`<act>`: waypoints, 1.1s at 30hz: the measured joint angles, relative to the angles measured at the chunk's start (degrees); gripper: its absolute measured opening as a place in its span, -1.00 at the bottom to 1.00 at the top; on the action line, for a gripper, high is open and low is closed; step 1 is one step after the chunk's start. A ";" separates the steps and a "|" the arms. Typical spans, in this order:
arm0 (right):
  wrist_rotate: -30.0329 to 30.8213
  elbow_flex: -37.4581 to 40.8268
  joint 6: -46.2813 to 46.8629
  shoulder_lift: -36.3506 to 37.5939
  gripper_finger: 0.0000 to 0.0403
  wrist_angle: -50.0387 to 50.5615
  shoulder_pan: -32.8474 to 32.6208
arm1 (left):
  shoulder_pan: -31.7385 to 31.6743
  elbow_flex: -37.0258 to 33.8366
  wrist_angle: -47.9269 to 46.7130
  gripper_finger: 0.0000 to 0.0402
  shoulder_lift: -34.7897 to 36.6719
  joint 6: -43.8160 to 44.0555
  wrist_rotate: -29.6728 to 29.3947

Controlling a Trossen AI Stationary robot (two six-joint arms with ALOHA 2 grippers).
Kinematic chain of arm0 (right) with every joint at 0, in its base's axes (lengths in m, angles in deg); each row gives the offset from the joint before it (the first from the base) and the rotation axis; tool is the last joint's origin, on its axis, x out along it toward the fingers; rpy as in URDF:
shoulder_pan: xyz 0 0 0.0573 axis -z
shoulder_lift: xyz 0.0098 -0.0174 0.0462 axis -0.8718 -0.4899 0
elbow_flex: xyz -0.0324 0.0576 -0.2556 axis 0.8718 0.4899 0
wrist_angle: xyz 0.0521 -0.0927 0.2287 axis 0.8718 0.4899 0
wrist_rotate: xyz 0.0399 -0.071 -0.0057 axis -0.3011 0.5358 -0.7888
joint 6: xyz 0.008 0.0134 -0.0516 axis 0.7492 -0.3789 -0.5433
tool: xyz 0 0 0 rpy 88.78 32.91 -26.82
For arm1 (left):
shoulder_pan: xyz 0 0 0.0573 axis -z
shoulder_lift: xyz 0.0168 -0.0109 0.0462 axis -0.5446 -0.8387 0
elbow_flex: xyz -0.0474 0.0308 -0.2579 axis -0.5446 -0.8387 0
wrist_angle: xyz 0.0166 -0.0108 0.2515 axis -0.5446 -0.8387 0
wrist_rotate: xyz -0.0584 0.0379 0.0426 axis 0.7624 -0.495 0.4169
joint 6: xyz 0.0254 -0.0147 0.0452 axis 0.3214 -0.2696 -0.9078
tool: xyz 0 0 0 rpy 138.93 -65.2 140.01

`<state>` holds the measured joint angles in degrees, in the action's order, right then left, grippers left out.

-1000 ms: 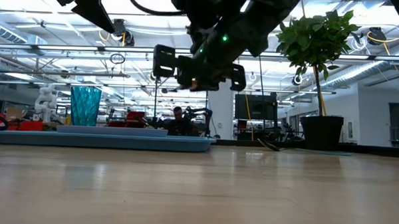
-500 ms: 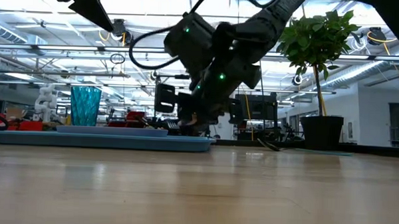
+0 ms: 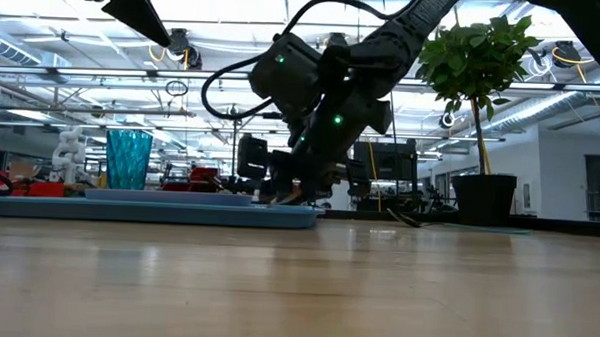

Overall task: Pick and place plate/cup/fork/spoon on tray
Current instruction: Put the orange fork on the blue tray to the right of the violet plate

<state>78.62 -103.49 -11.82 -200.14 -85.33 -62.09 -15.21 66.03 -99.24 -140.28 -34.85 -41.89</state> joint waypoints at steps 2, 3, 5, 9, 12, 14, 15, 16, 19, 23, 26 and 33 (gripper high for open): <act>-0.41 0.00 1.30 0.00 -0.60 1.10 0.10 | 0.00 0.01 0.04 -0.37 0.00 -0.02 0.21; -1.20 0.02 1.61 0.00 -0.58 1.56 0.18 | 0.00 0.00 0.04 -0.37 0.00 -0.02 0.37; -2.12 0.02 2.25 0.00 -0.53 1.60 0.33 | 0.00 0.00 0.04 -0.37 0.00 -0.04 0.86; -2.54 0.02 2.42 0.00 -0.44 1.53 0.49 | 0.00 0.01 0.05 -0.37 0.00 -0.07 0.91; -3.25 0.02 2.20 0.00 -0.39 0.42 0.60 | 0.00 0.02 0.05 -0.37 0.00 -0.09 0.95; -4.51 0.02 2.25 0.12 -0.37 0.57 0.60 | 0.00 0.02 0.05 -0.37 0.00 -0.15 1.01; -4.61 0.02 2.31 0.20 -0.36 0.65 0.60 | 0.00 0.02 0.05 -0.37 0.00 -0.21 1.03; -4.58 0.02 2.28 0.27 -0.36 0.63 0.57 | 0.00 0.02 0.03 -0.37 0.00 -0.22 1.05; -4.60 0.02 1.19 1.16 -0.34 0.77 0.32 | 0.00 0.02 0.04 -0.37 0.00 -0.31 1.05; -6.98 0.02 -3.75 4.25 -0.34 0.90 0.56 | 0.00 0.02 0.03 -0.37 0.00 -0.44 1.04; -16.59 0.02 -11.04 7.10 -0.34 1.11 2.18 | 0.00 0.02 0.04 -0.37 0.00 -0.44 1.03; -37.34 -0.04 -32.59 13.90 -0.35 4.09 6.46 | 0.00 0.02 1.83 -0.37 0.00 -2.08 1.00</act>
<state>41.29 -103.53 -44.41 -186.24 -81.24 -55.63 -15.21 66.05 -97.41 -140.28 -36.94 -40.89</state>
